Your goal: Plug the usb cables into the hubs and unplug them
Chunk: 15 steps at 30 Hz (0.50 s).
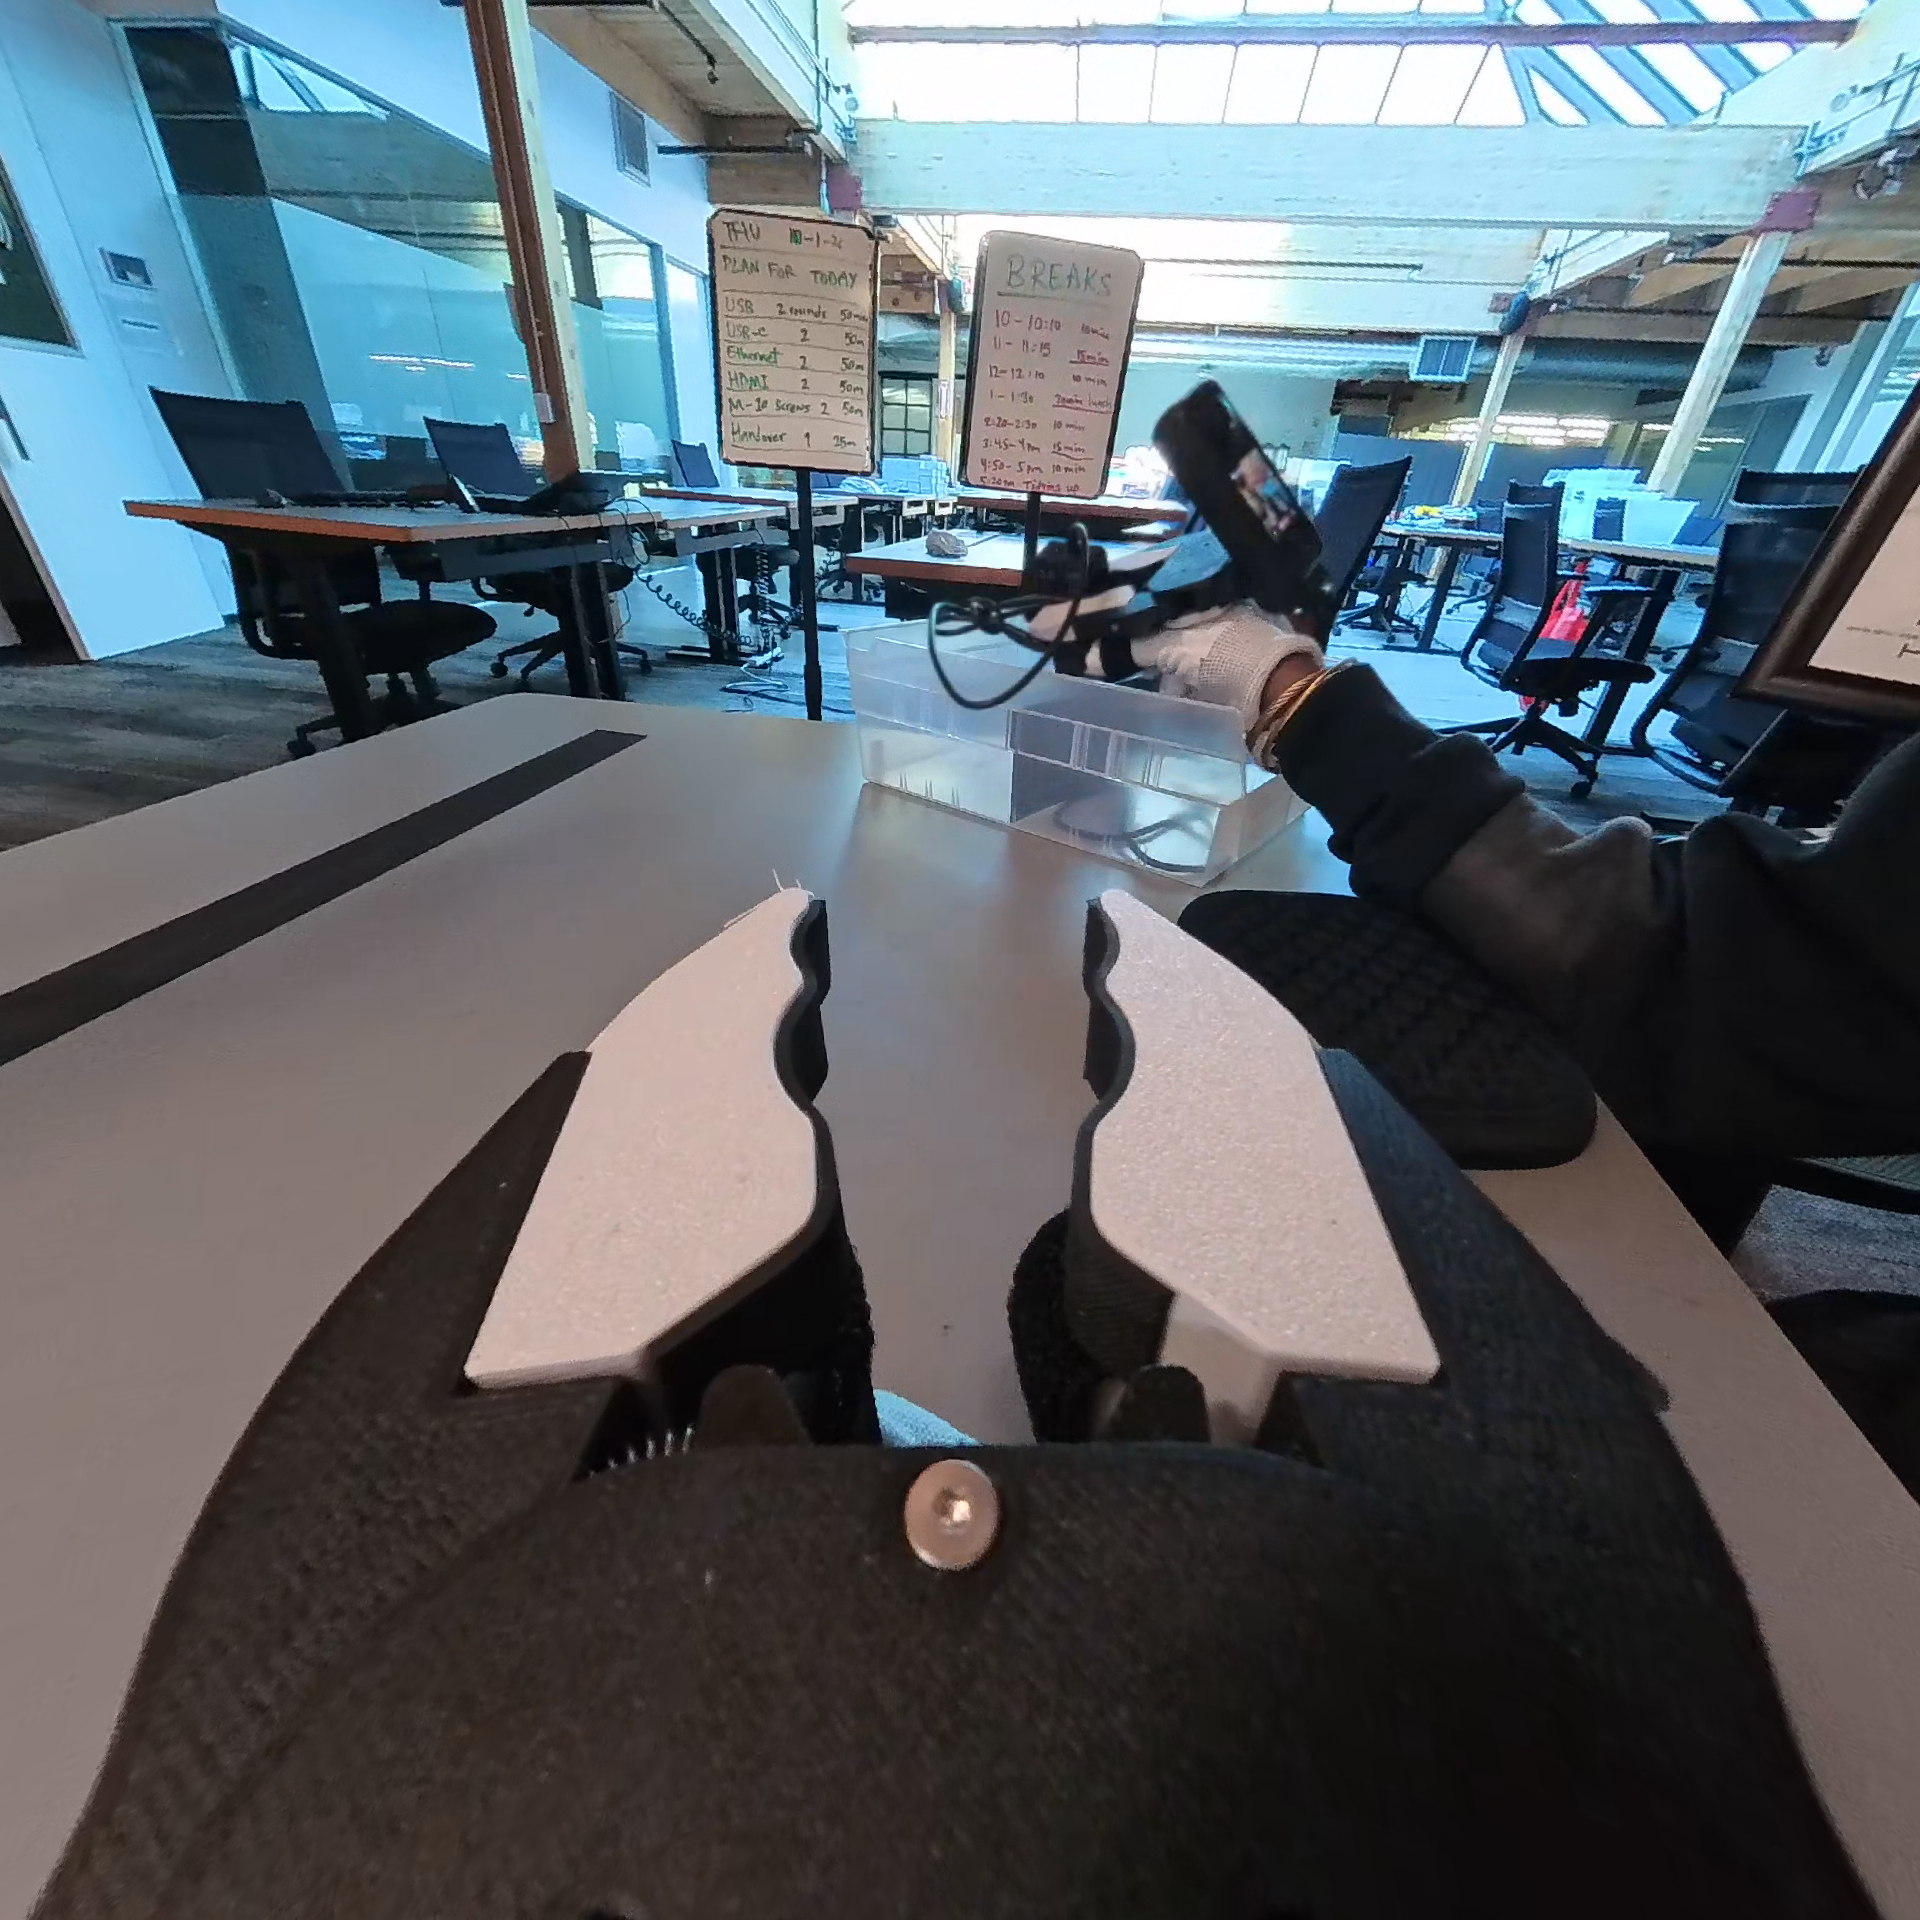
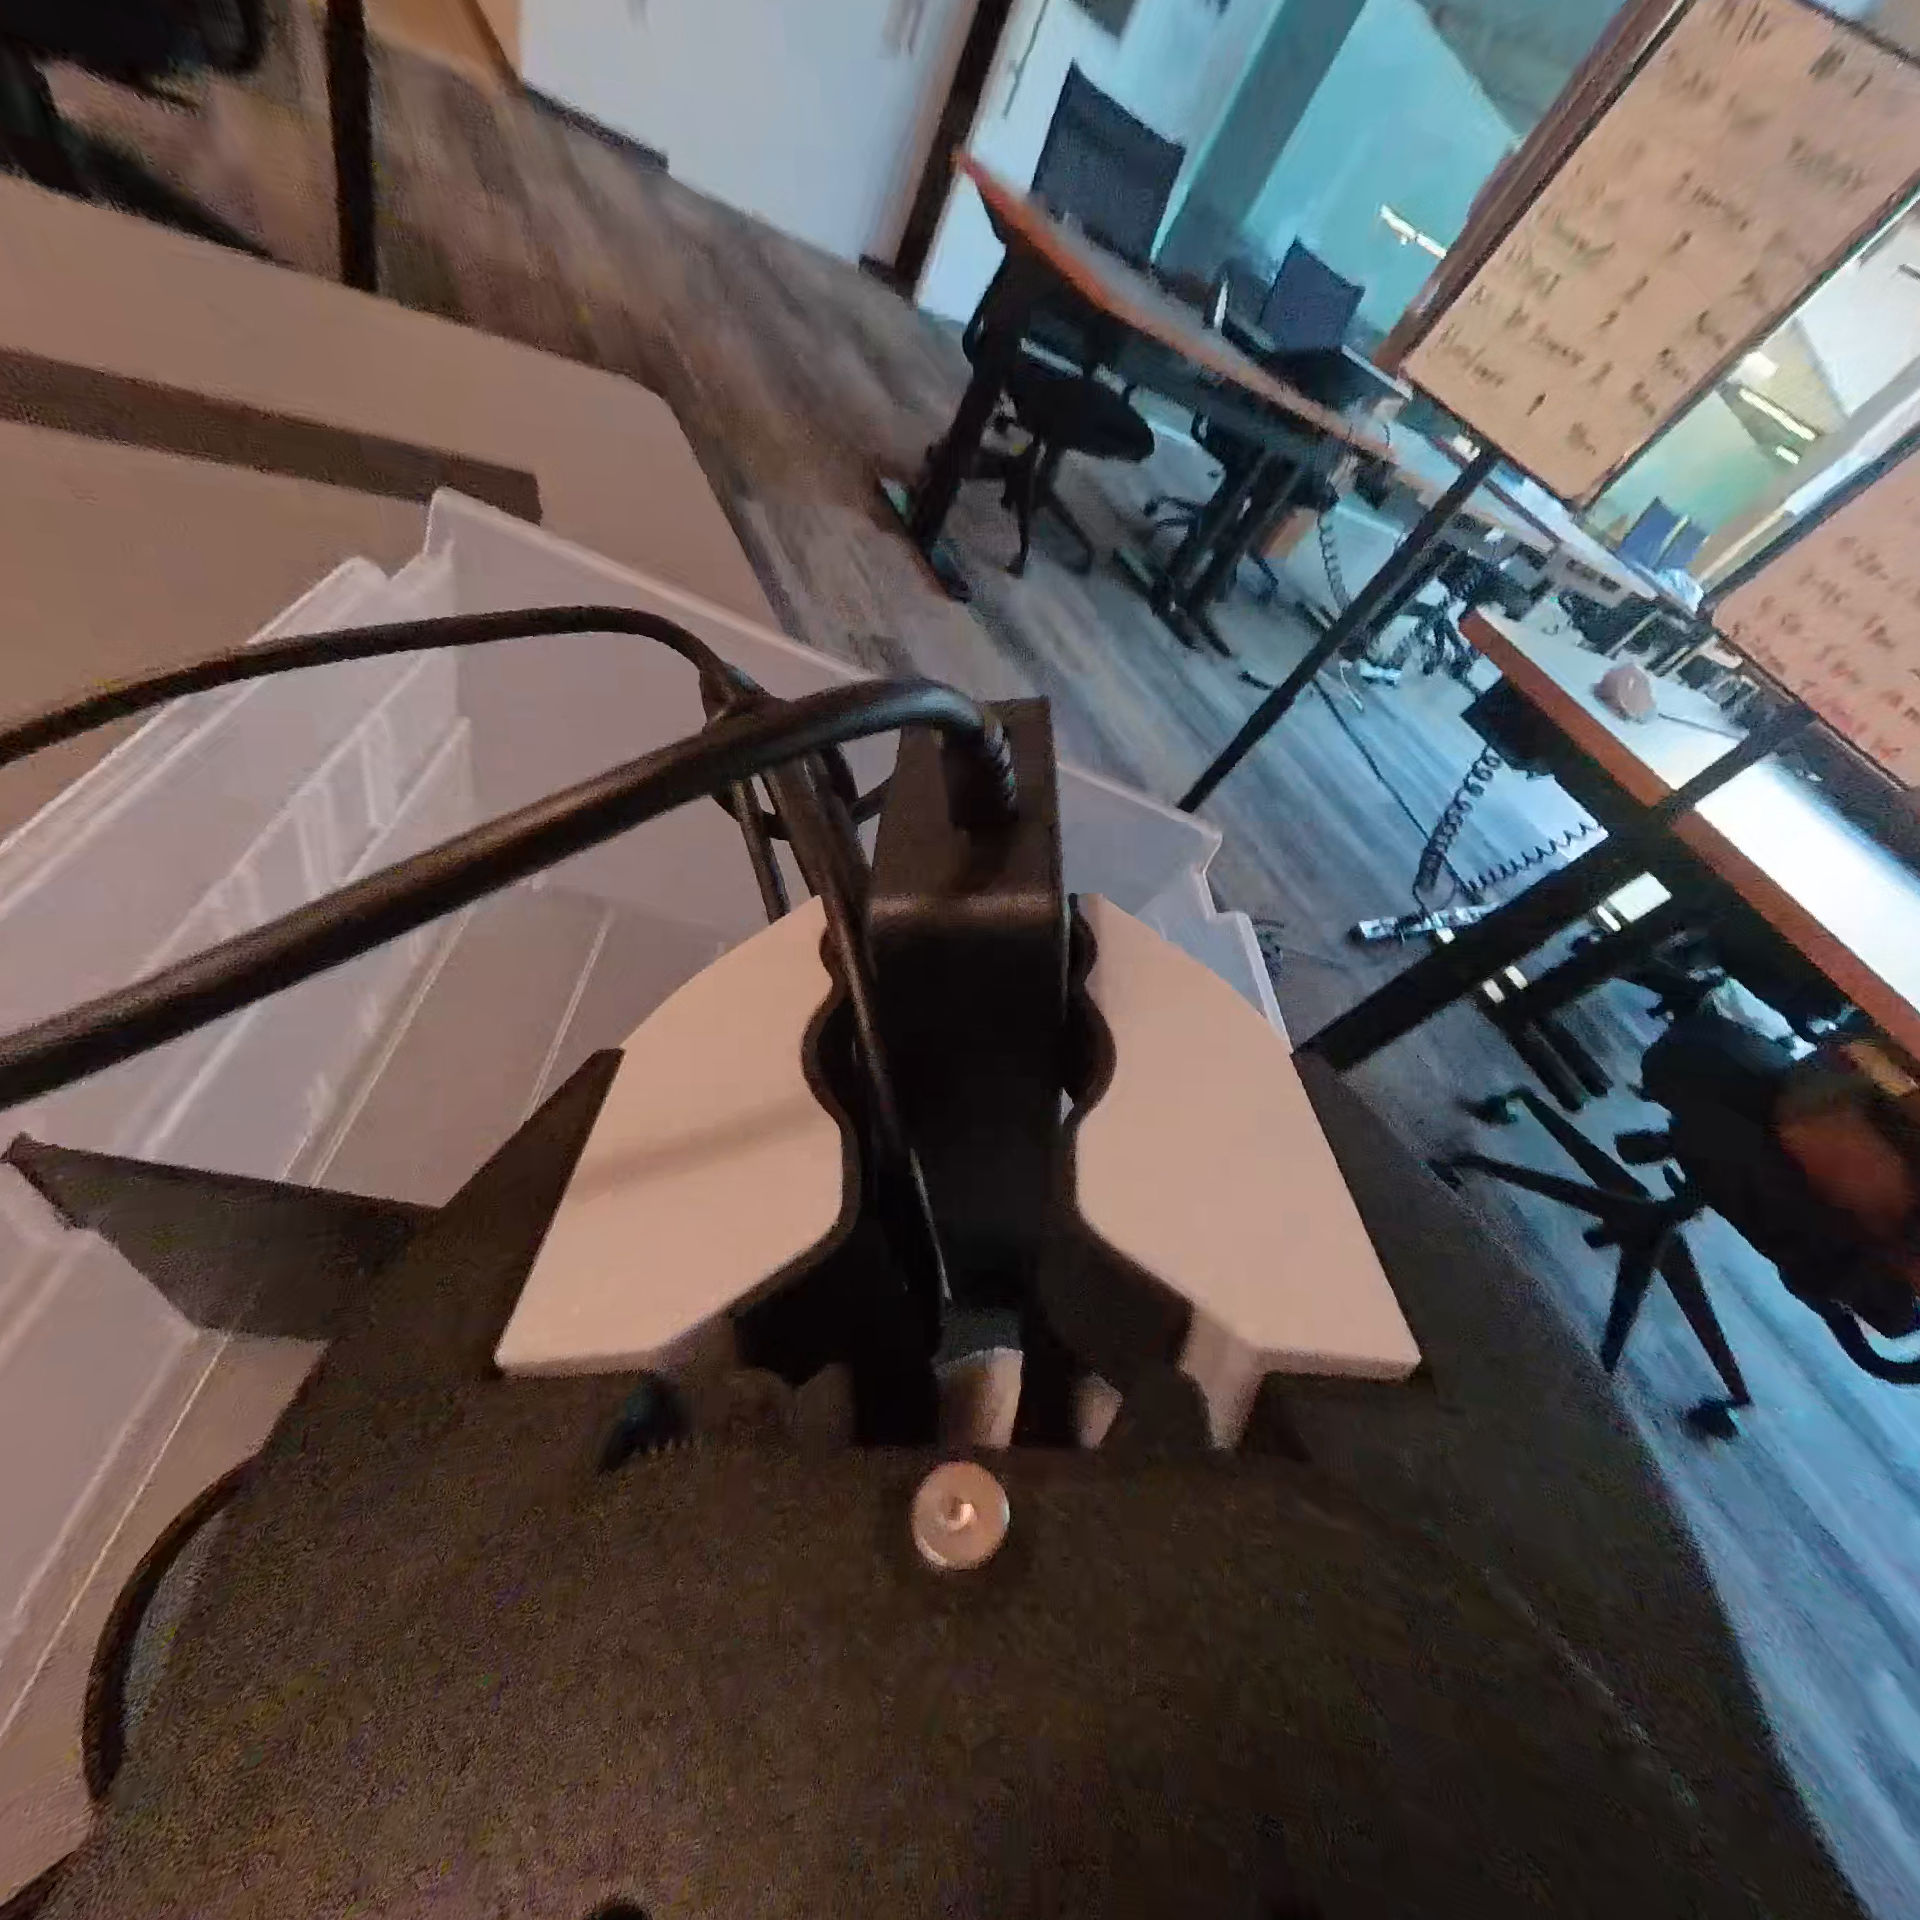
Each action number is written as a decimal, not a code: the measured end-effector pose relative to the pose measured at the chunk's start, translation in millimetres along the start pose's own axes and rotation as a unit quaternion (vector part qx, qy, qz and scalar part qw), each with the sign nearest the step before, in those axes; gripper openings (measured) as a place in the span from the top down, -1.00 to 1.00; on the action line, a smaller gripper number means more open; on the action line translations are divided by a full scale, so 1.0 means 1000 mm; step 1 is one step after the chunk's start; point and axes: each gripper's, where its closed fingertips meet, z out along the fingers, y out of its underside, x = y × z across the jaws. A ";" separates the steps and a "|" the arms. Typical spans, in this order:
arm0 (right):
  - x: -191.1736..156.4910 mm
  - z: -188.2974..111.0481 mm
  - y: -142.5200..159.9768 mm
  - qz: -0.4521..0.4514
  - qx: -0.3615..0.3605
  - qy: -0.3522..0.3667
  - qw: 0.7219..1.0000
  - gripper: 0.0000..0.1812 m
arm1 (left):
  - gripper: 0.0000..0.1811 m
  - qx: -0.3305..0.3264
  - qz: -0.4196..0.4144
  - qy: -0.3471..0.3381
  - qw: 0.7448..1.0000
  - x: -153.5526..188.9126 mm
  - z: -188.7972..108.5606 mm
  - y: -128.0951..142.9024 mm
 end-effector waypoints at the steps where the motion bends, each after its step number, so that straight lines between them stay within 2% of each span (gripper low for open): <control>1: -0.001 -0.002 0.002 -0.001 -0.019 0.003 1.000 0.59 | 0.49 -0.001 -0.001 0.001 1.000 0.000 0.000 0.000; 3: -0.007 -0.002 0.005 -0.011 -0.049 -0.004 0.999 0.59 | 0.49 -0.005 -0.003 0.002 1.000 0.000 0.001 0.002; 8: -0.039 -0.007 0.007 -0.017 -0.099 -0.074 0.992 0.55 | 0.49 -0.012 -0.002 0.006 1.000 0.002 0.002 0.004; 15: -0.089 -0.024 -0.009 -0.023 -0.104 -0.186 0.977 0.53 | 0.50 -0.018 -0.003 0.008 1.000 0.002 0.003 0.007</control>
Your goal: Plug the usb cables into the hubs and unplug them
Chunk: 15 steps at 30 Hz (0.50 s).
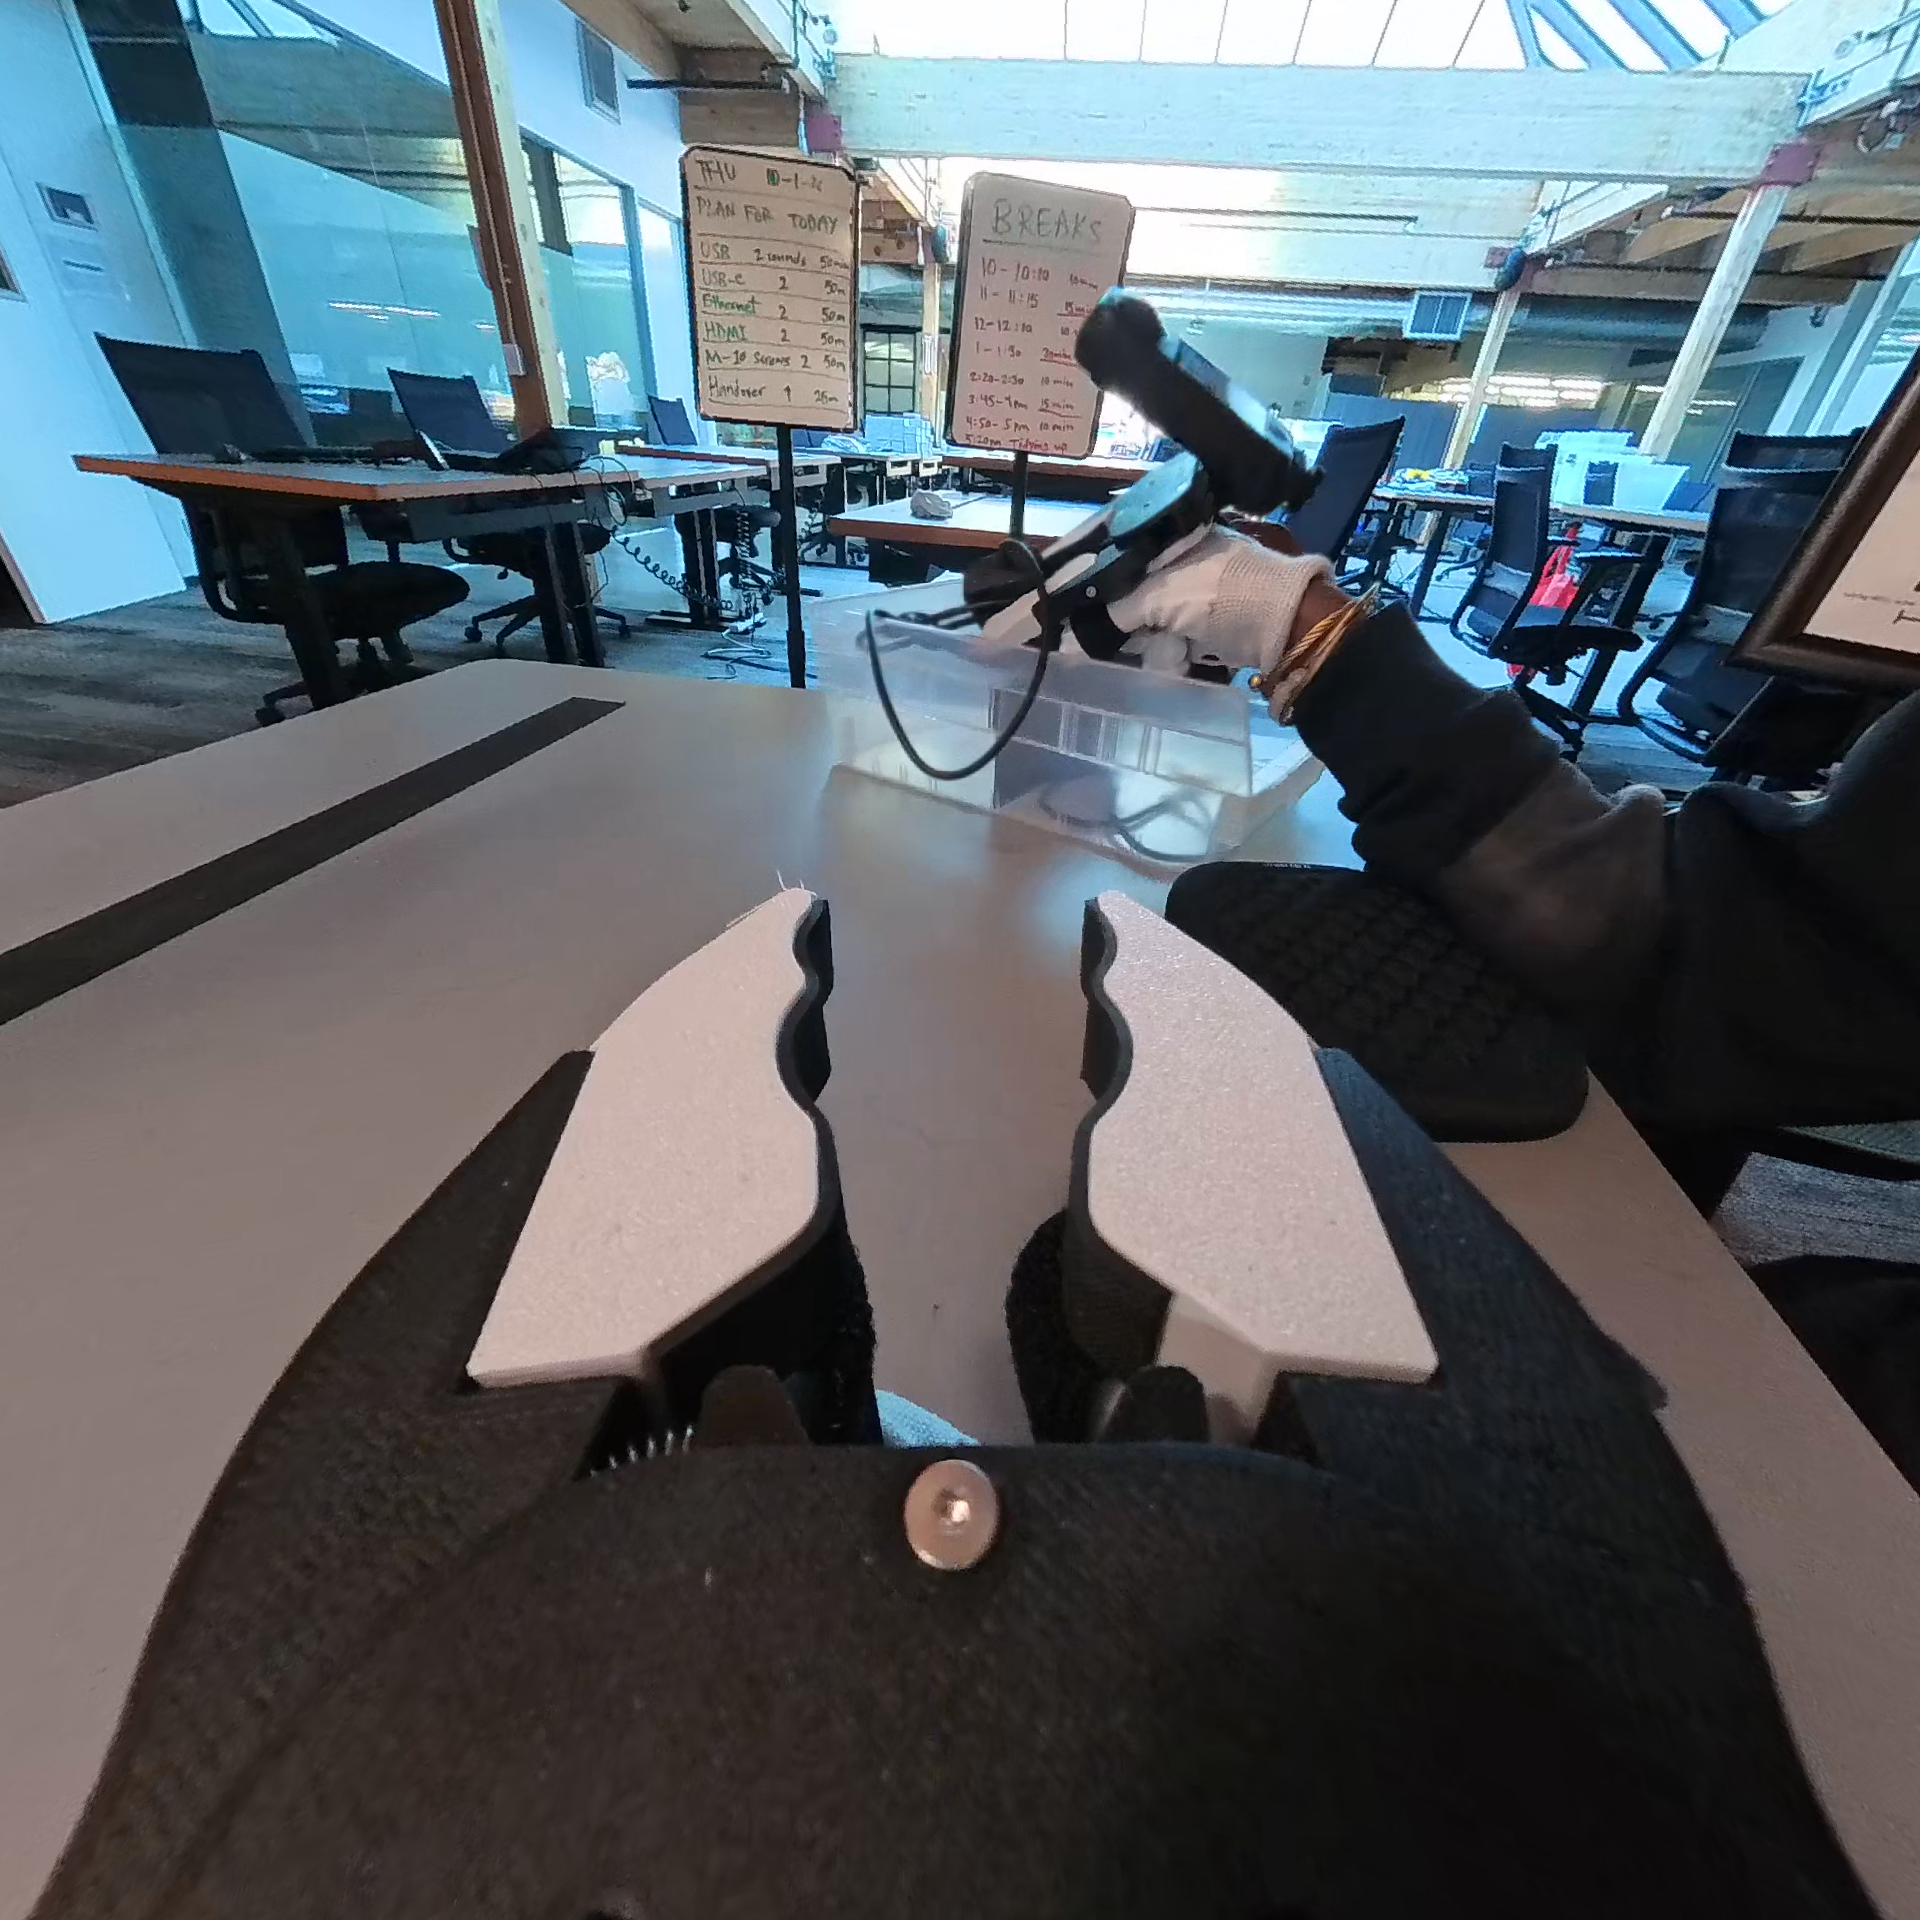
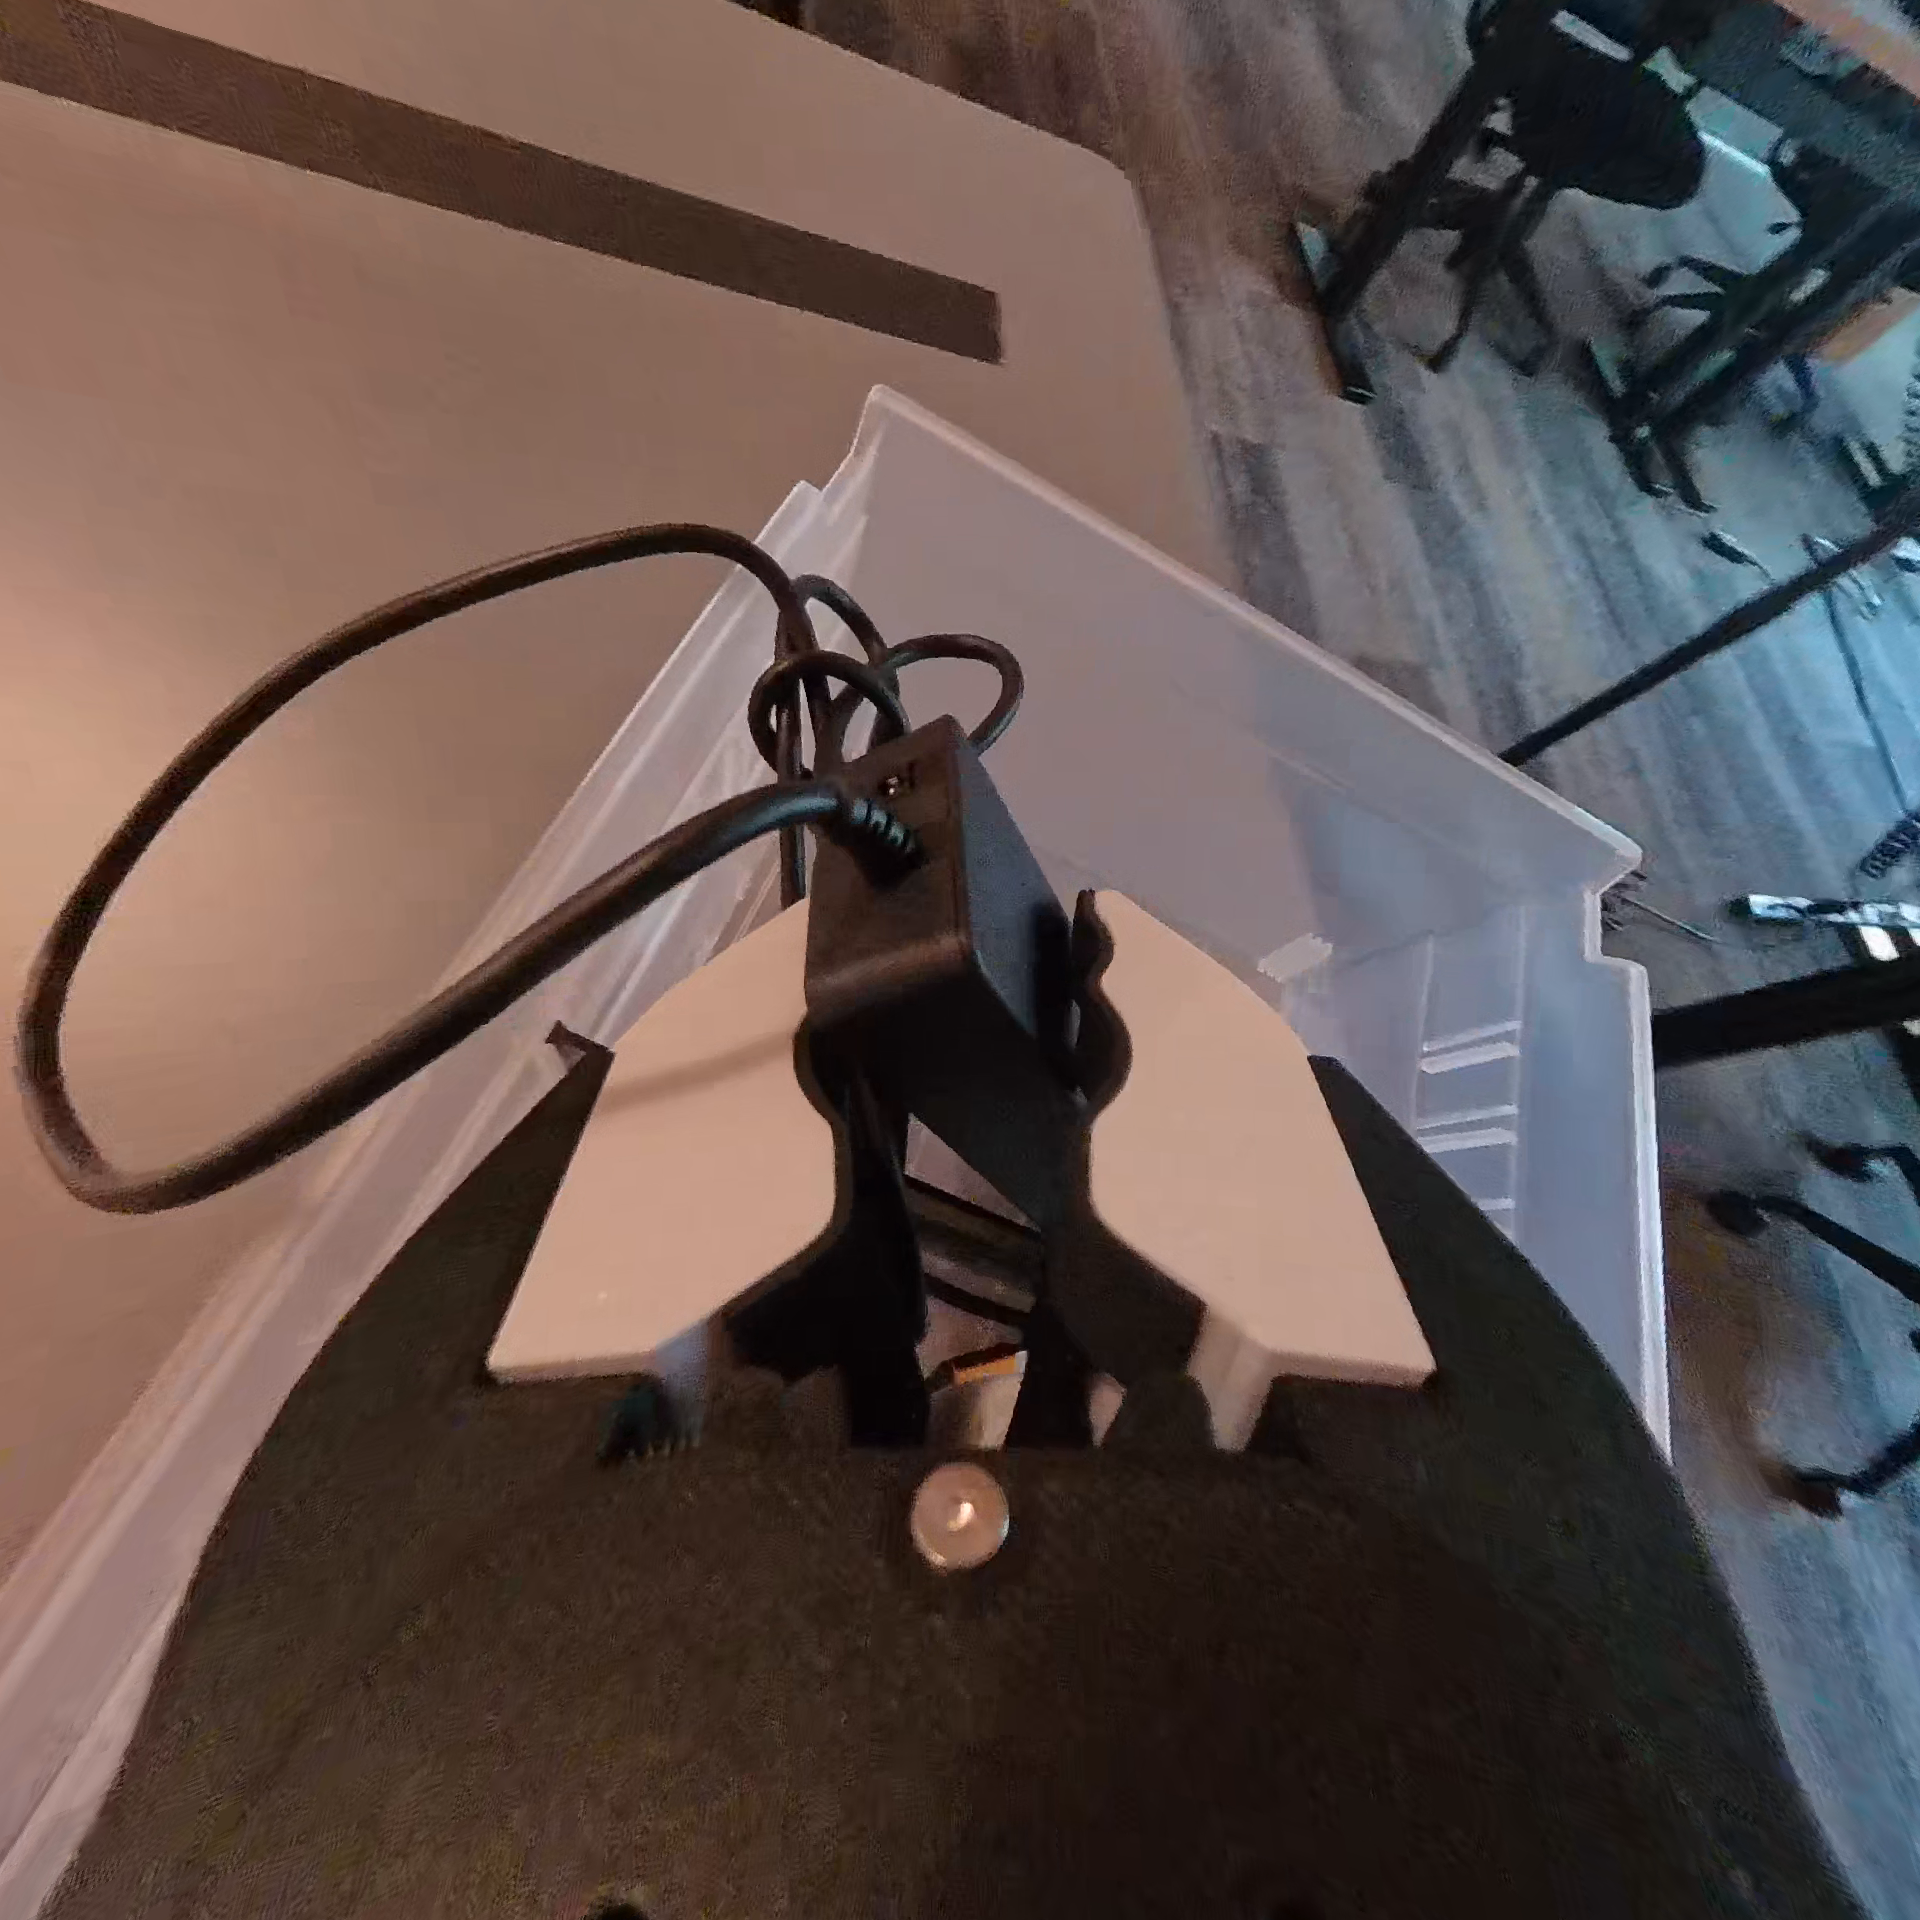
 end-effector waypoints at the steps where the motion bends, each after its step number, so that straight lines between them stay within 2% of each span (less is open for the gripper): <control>1: -0.011 0.000 -0.005 -0.002 0.008 -0.022 1.000 0.52 | 0.50 0.000 0.000 0.000 1.000 0.000 0.000 0.000; 5: -0.055 -0.001 -0.023 -0.014 0.039 -0.088 0.995 0.51 | 0.50 -0.001 0.001 0.000 1.000 0.000 0.000 0.000; 7: -0.074 -0.003 -0.030 -0.027 0.042 -0.106 0.993 0.46 | 0.50 -0.002 0.001 0.000 1.000 0.000 0.000 0.000; 9: -0.092 -0.006 -0.036 -0.046 0.051 -0.115 0.991 0.51 | 0.50 -0.002 0.000 -0.001 1.000 -0.001 -0.001 0.001; 12: -0.095 -0.004 -0.043 -0.053 0.071 -0.107 0.990 0.52 | 0.50 -0.002 -0.002 0.000 1.000 -0.001 -0.001 0.001; 15: -0.082 0.000 -0.044 -0.009 0.080 -0.091 0.993 0.47 | 0.50 -0.001 0.001 0.001 1.000 0.000 -0.001 -0.001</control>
